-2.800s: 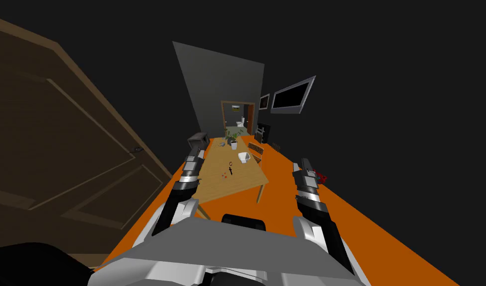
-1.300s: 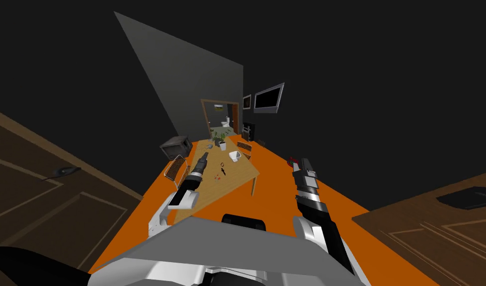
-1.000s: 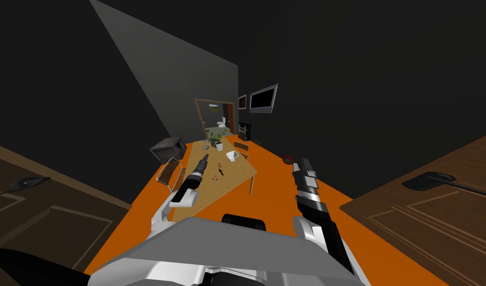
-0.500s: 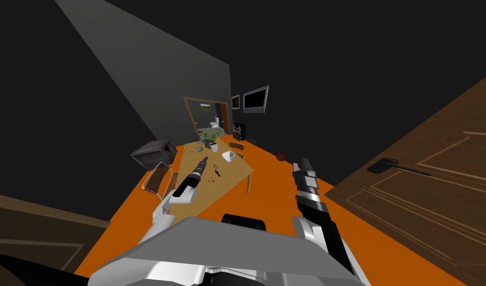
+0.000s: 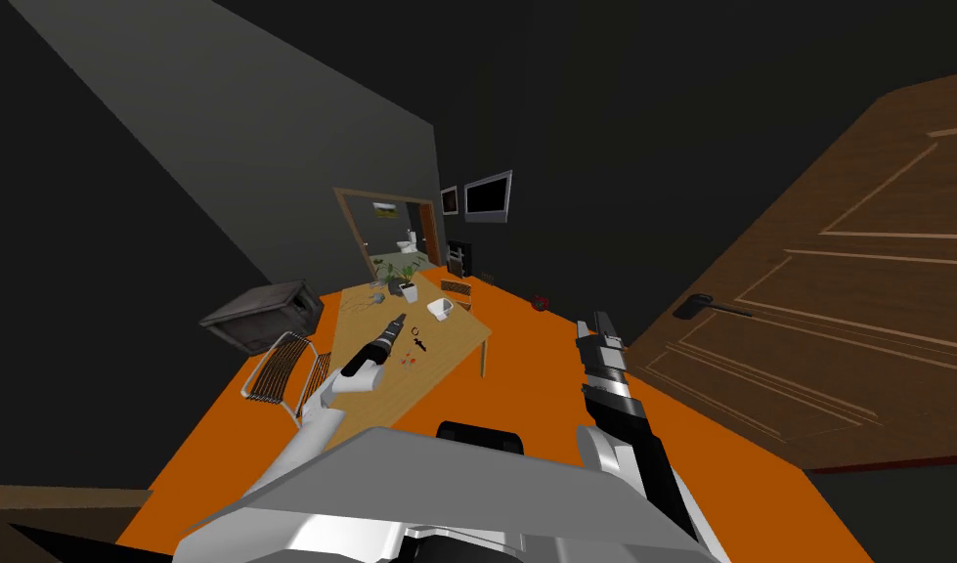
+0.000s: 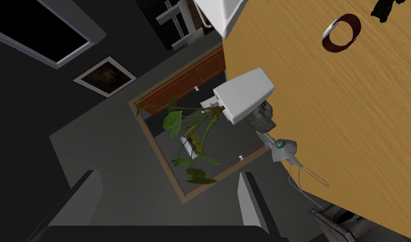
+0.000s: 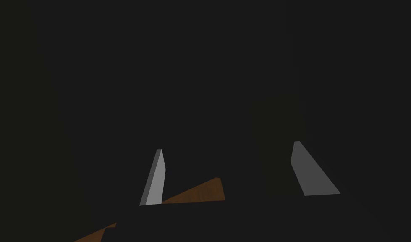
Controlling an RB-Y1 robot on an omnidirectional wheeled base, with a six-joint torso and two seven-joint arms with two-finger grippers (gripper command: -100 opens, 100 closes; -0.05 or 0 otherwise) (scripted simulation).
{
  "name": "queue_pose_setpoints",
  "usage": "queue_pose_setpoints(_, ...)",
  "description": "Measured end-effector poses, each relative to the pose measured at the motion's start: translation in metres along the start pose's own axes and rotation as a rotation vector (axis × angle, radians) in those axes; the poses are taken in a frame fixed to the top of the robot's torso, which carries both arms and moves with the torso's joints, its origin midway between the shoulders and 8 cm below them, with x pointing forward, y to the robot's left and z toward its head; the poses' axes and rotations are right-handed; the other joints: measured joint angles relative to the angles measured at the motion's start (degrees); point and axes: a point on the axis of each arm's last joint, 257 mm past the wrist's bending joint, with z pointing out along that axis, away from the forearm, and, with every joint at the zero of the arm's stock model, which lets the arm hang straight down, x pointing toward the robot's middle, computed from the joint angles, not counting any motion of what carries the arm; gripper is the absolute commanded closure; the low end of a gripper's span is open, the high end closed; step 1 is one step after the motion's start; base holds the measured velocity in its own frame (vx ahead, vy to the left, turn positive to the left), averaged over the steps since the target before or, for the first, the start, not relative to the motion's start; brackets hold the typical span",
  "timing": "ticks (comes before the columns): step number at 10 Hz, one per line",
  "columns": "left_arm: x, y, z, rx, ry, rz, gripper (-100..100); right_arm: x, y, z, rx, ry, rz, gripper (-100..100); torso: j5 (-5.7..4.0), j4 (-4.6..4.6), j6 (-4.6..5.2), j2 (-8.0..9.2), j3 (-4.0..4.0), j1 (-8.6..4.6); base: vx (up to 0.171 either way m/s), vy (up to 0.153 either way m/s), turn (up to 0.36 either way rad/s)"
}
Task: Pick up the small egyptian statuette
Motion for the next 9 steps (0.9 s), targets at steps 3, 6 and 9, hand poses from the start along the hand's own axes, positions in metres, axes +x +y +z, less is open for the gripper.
queue_pose_setpoints(3,-0.002,0.036,0.007,-0.102,0.025,0.024,-100,0.0,0.0,0.0,0.0,0.0,0.0,0,0.0,-0.01,-0.06,-0.01,-0.01,-0.03,-0.017,0.017,-0.125)
queue_pose_setpoints(6,-0.004,0.069,0.011,-0.185,0.043,0.036,-100,0.0,0.0,0.0,0.0,0.0,0.0,0,-0.01,-0.01,-0.07,-0.04,-0.02,-0.04,-0.016,0.017,-0.2)
queue_pose_setpoints(9,-0.011,0.102,0.013,-0.276,0.065,0.047,-100,0.0,0.0,0.0,0.0,0.0,0.0,0,0.0,-0.02,-0.09,-0.06,-0.03,-0.04,-0.011,0.017,-0.117)
